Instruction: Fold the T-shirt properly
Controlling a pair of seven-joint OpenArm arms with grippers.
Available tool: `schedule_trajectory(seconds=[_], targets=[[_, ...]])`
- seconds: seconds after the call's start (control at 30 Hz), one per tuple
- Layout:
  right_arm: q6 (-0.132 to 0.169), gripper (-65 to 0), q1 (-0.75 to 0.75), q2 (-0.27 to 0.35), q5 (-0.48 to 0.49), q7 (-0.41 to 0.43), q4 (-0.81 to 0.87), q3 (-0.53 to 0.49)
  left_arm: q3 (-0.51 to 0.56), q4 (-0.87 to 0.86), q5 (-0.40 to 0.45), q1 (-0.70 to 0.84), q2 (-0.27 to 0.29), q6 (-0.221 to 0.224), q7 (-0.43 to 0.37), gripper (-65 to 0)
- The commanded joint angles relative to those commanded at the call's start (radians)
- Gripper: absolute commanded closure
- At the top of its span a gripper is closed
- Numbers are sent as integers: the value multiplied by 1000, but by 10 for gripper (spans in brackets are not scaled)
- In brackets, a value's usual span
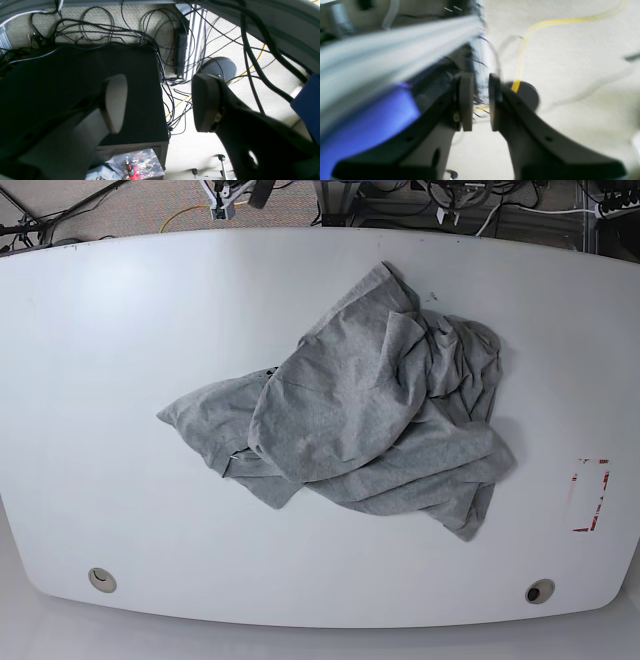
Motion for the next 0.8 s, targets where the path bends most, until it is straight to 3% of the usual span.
schedule_trajectory(seconds=[0.4, 0.53, 0.8], targets=[[0, -101, -18, 0, 0, 2, 8, 2, -3, 37, -2, 31, -2, -3, -28, -369], [0, -100, -69, -2, 2, 12, 78, 2, -5, 129, -3, 104, -2, -3, -72, -369], [0, -100, -209, -3, 9, -14, 295, 2, -6, 420, -3, 276, -2, -3, -71, -368]])
